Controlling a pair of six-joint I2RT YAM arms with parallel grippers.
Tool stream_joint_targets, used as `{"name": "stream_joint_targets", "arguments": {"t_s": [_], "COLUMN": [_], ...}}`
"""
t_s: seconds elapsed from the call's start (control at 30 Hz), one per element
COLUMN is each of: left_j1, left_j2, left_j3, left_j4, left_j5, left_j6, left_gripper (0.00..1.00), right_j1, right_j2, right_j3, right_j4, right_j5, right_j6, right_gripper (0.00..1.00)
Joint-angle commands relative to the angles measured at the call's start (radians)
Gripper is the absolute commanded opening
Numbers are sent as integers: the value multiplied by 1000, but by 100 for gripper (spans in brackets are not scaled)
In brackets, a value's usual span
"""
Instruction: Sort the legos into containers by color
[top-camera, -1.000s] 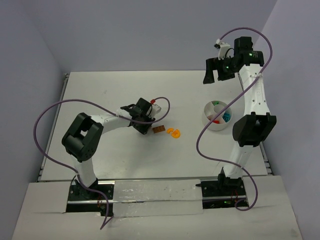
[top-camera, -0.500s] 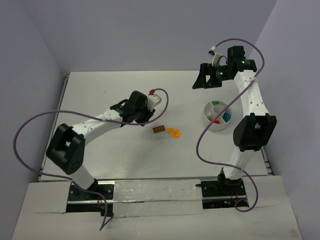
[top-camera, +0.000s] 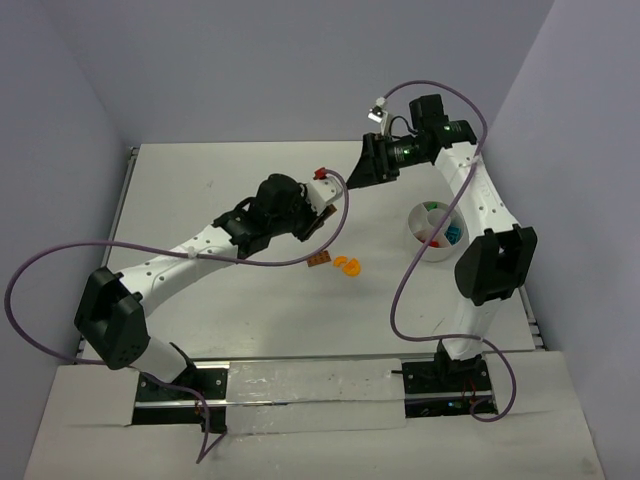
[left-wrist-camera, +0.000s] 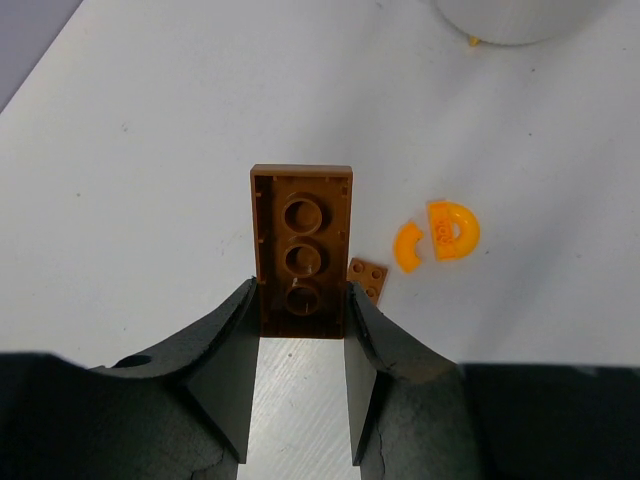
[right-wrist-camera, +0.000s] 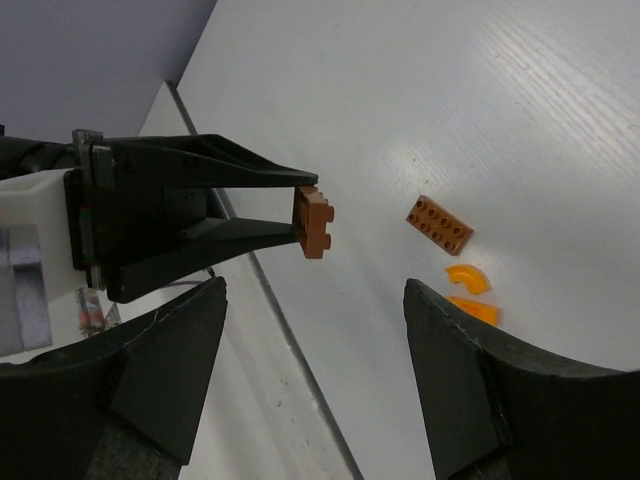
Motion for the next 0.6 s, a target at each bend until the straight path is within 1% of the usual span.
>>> {"name": "stream_joint_targets", "arguments": {"t_s": [0.0, 0.13, 0.3, 0.4, 0.47, 0.57], "left_j1": [-25, -38, -55, -58, -59, -59], "left_j2": [-28, -34, -34, -36, -36, -39], "left_j3": [70, 77, 77, 76, 74, 69], "left_j4": [68, 75, 81, 87, 92, 103], "left_j5": [12, 5, -14, -21, -24, -31], "left_j6": [18, 31, 46, 45, 45, 47], "left_gripper": [0, 0, 0, 0, 0, 0], "right_j1": [50, 70, 84, 94, 96, 98], "right_j2": [-32, -16, 5, 14, 16, 22], "right_j3": [-40, -43, -20, -10, -11, -13], "right_j4": [-23, -34, -42, -57, -66, -77], "right_j5": [-40, -30, -36, -35, -33, -26], "right_j6": [-37, -45, -51, -67, -76, -93], "right_gripper": [77, 75, 68, 56, 50, 48]}}
